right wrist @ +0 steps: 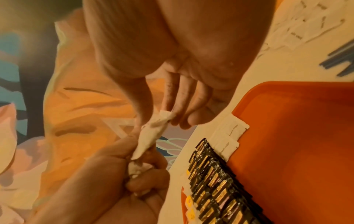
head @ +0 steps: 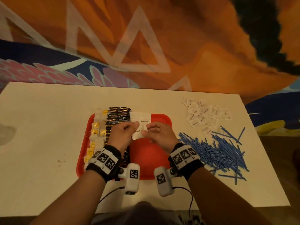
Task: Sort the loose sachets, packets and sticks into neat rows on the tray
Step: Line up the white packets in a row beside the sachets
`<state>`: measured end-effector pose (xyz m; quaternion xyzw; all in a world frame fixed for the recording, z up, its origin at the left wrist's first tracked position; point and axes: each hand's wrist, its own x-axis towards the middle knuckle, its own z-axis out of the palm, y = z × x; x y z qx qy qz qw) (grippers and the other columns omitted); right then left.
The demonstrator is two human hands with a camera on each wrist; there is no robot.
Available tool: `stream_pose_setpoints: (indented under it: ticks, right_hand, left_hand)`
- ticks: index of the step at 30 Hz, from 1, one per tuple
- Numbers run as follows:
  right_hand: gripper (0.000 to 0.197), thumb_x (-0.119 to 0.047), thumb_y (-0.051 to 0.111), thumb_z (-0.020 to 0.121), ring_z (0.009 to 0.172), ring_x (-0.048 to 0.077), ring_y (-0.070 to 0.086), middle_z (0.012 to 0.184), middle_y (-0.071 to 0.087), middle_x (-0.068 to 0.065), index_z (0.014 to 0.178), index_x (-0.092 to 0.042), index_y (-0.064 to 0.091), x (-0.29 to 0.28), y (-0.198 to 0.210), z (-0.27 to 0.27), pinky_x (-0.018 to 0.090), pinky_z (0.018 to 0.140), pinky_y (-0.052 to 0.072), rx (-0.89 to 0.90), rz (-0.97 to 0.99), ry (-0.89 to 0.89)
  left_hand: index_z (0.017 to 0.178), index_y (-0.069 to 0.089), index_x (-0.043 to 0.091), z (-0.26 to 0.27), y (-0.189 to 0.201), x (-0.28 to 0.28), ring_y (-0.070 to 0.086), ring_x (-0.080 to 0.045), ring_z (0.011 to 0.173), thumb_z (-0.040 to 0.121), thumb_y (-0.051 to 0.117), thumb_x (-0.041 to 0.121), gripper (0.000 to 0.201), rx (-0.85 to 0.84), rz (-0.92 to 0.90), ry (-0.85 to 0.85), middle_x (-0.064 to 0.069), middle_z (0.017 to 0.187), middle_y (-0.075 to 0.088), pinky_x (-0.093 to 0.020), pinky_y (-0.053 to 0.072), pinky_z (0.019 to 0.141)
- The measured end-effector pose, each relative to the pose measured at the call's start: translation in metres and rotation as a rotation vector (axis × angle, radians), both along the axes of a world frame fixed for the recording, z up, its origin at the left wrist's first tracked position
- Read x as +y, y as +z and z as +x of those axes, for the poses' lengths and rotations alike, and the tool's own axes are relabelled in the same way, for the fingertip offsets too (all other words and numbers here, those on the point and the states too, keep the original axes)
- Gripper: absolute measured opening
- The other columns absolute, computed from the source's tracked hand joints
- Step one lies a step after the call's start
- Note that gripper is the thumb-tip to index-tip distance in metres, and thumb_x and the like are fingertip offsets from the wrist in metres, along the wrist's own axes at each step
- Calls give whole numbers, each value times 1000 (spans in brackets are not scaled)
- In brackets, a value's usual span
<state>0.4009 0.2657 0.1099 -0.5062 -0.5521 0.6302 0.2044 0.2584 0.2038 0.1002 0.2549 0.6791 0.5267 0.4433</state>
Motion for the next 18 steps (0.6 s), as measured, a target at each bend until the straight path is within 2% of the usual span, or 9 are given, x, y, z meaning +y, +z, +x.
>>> stream_pose_setpoints:
  ticks: [2,5,8,10,12,13,15,18]
  right_hand:
    - [16,-10,78,81,62,7,61,75,66,-1,85,-17,65,0,1,-3,24,59,51,69,-49,-38]
    - [19,-2,75,81,54,5,58,74,65,1,81,-17,64,1,-2,-5,22,52,46,126,-77,-100]
    - [20,1,73,82,62,7,59,80,66,0,81,-18,65,0,-3,-6,23,54,46,157,-88,-117]
    - [15,-4,73,84,70,10,60,83,66,0,88,-17,66,-2,-4,-7,24,56,46,205,-188,-103]
    - [6,-11,71,87,75,13,59,87,67,1,90,-15,69,-4,-6,-10,24,55,46,238,-307,-79]
    - [4,-12,71,88,78,14,60,89,67,3,89,-15,70,-5,-7,-12,24,56,46,237,-319,-76]
    - [9,-7,71,87,80,17,61,87,69,5,84,-16,71,-5,-10,-16,27,61,48,241,-261,-103]
    - [22,7,70,82,75,9,66,81,71,0,78,-15,70,-6,-10,-17,22,67,51,279,-79,-182]
  left_hand:
    - [79,72,9,1,0,1,42,2,41,94,67,22,20,57,15,-11,16,47,53,-25,34,51]
    - [77,72,11,0,-5,-2,43,-5,45,94,67,25,22,69,18,9,12,50,54,-26,35,51]
    - [82,73,10,1,-7,-6,46,-3,44,94,66,23,19,48,17,42,11,51,57,-24,36,47]
    - [82,73,13,0,-5,-7,47,-2,45,94,66,20,16,98,34,29,11,51,58,-22,37,47]
    - [79,74,19,-1,-4,-8,53,-7,55,92,69,18,14,187,67,-11,5,62,65,-28,45,52]
    - [78,73,22,-2,-3,-7,58,-10,62,91,69,17,15,221,81,-27,-1,70,69,-30,48,59]
    - [78,73,24,-2,-4,-7,62,-12,71,91,70,15,16,257,98,-37,-9,81,72,-29,51,66]
    - [78,72,24,-3,-7,-7,62,-8,70,91,70,16,15,272,94,-8,-7,81,72,-29,50,67]
